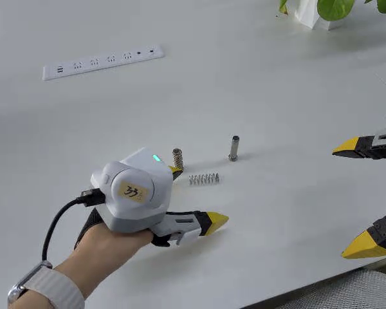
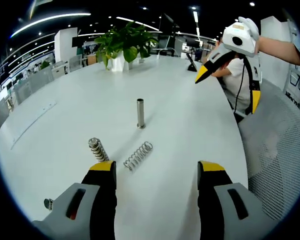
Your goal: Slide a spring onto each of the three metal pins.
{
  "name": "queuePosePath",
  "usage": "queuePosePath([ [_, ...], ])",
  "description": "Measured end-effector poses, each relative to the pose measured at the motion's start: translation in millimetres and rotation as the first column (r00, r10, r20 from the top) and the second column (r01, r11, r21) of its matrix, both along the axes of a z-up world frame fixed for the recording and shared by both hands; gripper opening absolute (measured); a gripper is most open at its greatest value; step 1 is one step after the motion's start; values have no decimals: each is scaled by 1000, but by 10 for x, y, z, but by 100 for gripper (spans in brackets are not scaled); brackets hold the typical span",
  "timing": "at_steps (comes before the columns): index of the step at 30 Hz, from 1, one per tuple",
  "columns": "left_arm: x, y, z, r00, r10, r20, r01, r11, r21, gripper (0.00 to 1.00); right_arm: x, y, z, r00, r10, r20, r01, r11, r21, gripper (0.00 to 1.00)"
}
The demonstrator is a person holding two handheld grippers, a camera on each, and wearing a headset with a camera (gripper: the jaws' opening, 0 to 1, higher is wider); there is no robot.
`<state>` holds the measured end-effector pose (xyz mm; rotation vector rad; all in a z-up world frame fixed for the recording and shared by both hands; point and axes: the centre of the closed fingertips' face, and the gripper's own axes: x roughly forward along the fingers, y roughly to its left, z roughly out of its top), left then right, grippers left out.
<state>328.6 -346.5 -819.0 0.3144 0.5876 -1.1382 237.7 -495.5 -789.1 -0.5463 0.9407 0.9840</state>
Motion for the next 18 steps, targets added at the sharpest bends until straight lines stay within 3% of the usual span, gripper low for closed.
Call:
queuePosePath([
  [7,87,-38,-51,1000,-24,-10,24,1000,19,54,-26,31,-8,1000,-10,-5,10,1000,11,95],
  [15,178,-12,-133,999,-44,8,43,995,87,40,-69,-15,-39,999,-30,-15,31,999,17,96],
  [18,195,-21,-140,999,-46,6,45,995,89,39,-86,-21,-44,999,-38,-20,38,999,21,95],
])
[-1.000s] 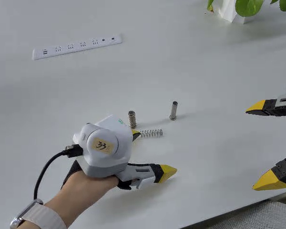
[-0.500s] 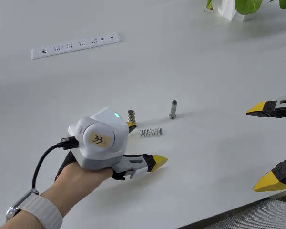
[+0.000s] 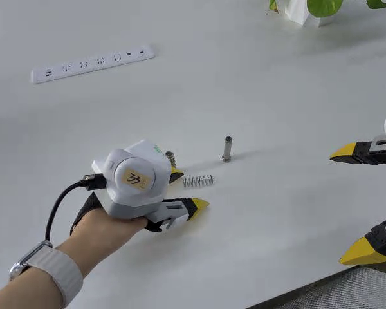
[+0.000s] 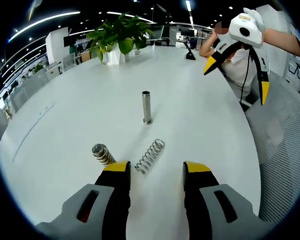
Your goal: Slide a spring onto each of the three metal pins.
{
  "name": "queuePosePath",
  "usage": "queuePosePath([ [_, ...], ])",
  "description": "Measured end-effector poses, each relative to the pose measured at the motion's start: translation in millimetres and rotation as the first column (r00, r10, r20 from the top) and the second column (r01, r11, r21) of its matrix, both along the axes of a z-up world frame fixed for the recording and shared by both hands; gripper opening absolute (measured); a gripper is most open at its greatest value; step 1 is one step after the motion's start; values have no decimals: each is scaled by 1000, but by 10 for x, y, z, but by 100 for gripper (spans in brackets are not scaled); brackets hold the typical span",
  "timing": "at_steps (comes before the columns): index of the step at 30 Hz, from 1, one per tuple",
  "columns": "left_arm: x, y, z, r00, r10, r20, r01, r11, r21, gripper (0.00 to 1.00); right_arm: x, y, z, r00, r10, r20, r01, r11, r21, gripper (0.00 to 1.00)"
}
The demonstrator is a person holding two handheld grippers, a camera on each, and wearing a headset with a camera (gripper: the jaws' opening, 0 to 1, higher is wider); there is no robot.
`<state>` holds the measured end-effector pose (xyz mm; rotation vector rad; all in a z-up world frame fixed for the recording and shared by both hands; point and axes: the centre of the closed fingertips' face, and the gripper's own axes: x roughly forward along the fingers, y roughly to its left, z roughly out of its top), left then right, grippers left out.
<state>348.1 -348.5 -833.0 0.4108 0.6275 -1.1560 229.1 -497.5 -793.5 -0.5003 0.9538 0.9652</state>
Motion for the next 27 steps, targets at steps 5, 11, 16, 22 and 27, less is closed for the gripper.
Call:
queuePosePath([
  [5,25,-2,-30,1000,-8,8,8,1000,22,28,-20,11,-14,1000,-5,-5,5,1000,7,95],
  [11,54,17,-65,1000,-10,8,10,999,37,20,-27,7,-28,1000,-11,-10,11,1000,9,95],
  [16,53,42,-67,1000,-14,9,14,999,42,17,-25,8,-43,1000,-12,-15,12,1000,9,95],
  [22,56,62,-69,1000,-21,10,20,999,48,13,-12,30,-47,1000,-9,-14,9,1000,13,95],
  [27,46,79,-68,1000,-21,8,21,998,52,10,-6,31,-43,1000,-8,-11,8,1000,14,95],
])
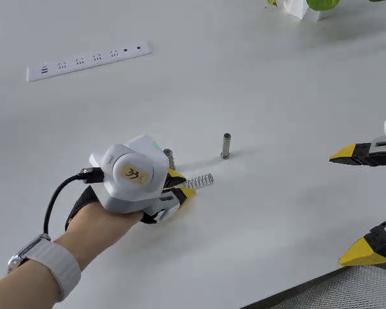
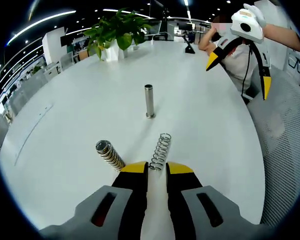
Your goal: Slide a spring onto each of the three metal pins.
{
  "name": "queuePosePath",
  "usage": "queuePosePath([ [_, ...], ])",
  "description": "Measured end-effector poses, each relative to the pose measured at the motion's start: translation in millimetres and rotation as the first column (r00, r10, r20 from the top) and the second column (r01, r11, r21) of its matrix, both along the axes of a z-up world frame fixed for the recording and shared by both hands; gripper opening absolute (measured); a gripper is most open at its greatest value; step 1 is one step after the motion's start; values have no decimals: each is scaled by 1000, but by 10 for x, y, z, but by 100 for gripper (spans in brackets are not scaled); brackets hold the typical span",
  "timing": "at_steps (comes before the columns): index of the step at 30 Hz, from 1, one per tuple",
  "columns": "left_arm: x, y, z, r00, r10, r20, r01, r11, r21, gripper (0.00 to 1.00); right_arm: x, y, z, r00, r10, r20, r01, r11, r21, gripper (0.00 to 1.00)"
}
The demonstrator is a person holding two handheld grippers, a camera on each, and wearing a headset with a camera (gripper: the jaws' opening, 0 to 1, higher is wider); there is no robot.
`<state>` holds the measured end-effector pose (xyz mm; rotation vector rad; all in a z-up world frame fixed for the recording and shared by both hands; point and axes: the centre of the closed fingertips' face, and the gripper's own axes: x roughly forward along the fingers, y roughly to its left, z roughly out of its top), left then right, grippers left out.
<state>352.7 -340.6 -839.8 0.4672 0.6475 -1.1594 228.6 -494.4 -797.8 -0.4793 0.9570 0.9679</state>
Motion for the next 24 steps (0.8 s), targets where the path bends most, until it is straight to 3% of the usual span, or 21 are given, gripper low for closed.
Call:
queuePosePath([
  [13,-17,-3,-15,1000,7,-4,-7,1000,-2,7,-11,6,-14,1000,4,0,-4,1000,1,94],
  [24,-6,60,28,999,52,-5,-52,998,-33,7,29,58,30,1000,3,23,-4,1000,7,94],
])
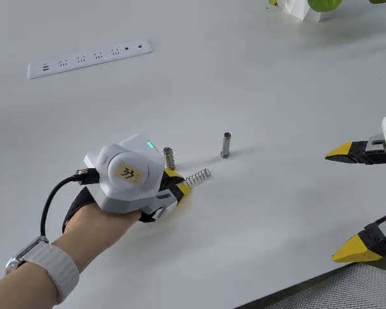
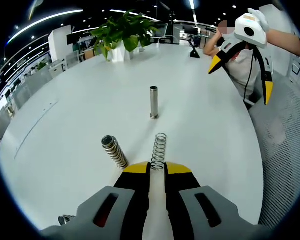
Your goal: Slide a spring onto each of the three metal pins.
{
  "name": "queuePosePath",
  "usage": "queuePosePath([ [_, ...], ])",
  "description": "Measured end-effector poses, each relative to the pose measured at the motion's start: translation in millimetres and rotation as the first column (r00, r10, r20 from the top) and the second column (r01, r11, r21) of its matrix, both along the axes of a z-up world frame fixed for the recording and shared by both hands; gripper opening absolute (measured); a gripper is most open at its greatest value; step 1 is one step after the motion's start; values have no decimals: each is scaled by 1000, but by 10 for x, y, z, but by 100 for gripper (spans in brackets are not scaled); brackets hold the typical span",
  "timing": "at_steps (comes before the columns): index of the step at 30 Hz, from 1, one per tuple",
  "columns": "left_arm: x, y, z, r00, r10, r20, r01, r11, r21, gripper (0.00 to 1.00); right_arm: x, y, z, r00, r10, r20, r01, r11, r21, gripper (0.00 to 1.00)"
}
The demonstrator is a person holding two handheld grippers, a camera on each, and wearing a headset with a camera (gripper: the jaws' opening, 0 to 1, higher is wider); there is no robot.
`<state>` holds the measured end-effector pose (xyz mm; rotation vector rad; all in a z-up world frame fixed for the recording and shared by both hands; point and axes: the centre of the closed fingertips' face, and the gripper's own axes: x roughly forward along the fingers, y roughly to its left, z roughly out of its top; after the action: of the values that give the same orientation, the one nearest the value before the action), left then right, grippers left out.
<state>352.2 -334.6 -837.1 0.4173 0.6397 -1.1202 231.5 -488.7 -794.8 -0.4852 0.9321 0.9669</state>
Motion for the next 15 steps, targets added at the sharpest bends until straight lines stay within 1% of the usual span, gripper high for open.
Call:
queuePosePath([
  [2,-14,24,11,1000,6,-1,-6,1000,-2,7,18,19,16,1000,2,11,-2,1000,3,94],
  [6,-58,56,62,1000,19,0,-19,1000,-20,7,46,73,48,1000,5,19,-6,1000,13,94],
  [10,-131,97,135,999,35,0,-35,999,-35,7,85,142,85,999,18,33,-19,1000,17,94],
  [11,-140,109,146,999,42,-2,-42,998,-39,7,97,163,99,999,22,40,-23,999,23,94],
  [12,-165,119,170,999,50,-14,-51,997,-54,7,113,195,117,999,22,48,-24,999,31,94],
  [15,-212,171,213,999,51,-7,-51,997,-58,7,140,284,139,998,27,60,-29,998,47,94],
])
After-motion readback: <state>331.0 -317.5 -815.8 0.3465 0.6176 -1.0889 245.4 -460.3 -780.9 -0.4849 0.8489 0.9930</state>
